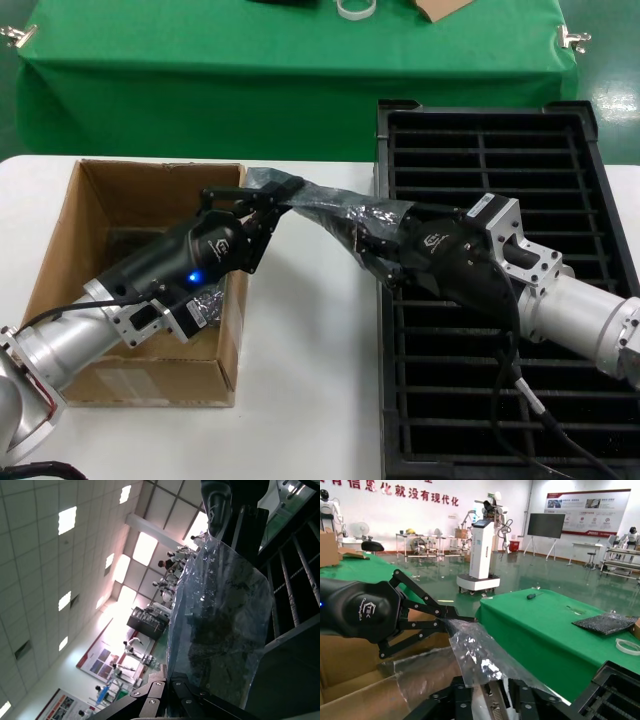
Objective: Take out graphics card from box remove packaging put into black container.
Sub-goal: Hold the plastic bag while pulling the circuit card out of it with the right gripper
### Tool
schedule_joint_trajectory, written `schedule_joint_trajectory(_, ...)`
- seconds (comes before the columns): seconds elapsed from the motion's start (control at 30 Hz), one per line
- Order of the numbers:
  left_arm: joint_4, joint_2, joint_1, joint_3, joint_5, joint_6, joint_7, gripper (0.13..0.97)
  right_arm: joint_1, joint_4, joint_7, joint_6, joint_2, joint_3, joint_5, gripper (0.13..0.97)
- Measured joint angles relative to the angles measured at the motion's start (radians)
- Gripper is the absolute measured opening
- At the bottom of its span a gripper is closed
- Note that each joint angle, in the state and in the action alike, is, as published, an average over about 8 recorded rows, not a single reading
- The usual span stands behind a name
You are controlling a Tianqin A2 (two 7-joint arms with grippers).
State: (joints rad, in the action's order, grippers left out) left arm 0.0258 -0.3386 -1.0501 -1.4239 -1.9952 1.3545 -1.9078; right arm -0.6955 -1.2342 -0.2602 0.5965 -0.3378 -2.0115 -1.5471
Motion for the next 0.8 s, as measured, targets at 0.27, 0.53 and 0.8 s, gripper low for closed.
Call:
schedule_joint_trajectory(0.27, 0.000, -0.001, 0.003, -0.001, 0.001, 0.004, 0.028, 0.139, -0.004, 0.012, 0.002, 0.001, 0.006, 0.001, -0.001, 0.284)
schedule_joint_trajectory(0.53, 0.000, 0.000, 0.003, 0.000, 0.001, -0.002, 0.033, 0.139, -0.008, 0.022, 0.005, 0.004, 0.008, 0.002, -0.003, 0.190)
schedule_joint_trajectory(0.8, -0.004, 0.004, -0.001, 0.005, -0.004, -0.037, -0.018, 0.139, 0.011, -0.045, -0.071, -0.021, -0.018, 0.004, 0.074, 0.185)
